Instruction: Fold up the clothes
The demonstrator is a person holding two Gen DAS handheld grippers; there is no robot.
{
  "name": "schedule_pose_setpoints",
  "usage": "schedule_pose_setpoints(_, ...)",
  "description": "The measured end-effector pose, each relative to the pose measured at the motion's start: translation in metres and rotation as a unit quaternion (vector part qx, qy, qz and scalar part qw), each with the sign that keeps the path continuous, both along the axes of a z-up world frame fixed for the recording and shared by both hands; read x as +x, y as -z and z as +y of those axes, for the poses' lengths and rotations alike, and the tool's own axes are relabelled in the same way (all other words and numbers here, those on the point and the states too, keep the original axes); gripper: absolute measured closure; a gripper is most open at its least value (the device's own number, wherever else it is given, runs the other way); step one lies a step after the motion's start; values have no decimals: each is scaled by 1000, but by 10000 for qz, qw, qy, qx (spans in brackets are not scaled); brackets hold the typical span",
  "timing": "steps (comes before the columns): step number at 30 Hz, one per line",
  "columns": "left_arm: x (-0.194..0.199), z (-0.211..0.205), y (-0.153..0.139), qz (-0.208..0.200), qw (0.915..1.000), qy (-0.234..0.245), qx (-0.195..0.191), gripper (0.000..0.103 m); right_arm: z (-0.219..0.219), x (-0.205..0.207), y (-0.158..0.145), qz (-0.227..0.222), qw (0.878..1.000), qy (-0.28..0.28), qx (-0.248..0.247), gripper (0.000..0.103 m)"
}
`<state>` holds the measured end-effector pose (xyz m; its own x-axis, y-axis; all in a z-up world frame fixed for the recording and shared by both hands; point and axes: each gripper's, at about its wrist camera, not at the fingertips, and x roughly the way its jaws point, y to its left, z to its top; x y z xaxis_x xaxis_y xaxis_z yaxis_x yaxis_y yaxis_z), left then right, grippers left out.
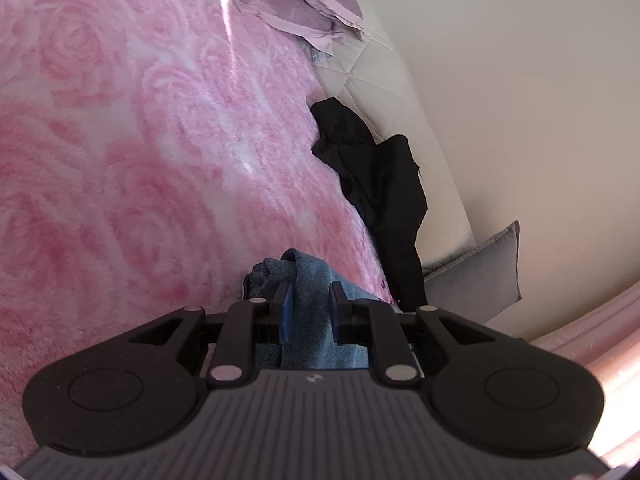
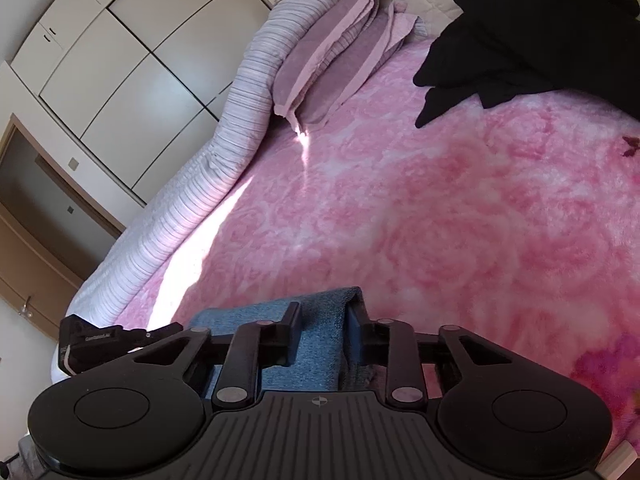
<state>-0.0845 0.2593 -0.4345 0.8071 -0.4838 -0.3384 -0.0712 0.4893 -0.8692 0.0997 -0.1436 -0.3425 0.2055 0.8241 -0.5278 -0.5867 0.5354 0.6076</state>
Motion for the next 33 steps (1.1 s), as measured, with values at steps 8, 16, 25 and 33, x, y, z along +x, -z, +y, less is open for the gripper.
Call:
schedule_pose_setpoints(8, -6, -22, -31, -650, 9876, 86, 1427, 102, 11, -17, -3, -849, 9951, -50, -505, 97)
schedule_pose_setpoints(16, -3, -44, -21, -380, 9645, -177, 2608, 98, 38, -36, 28, -1753, 9749, -3, -1374, 98)
schedule_pose_setpoints(25, -15, -71, -80, -460, 9332, -463, 3534, 102, 38, -72, -16, -2651, 9493, 417, -1639, 86)
schedule_pose_setpoints(33, 39, -114, -39, -156, 9205, 79, 3903, 101, 76, -88, 21, -3334, 9200, -33, -2058, 87)
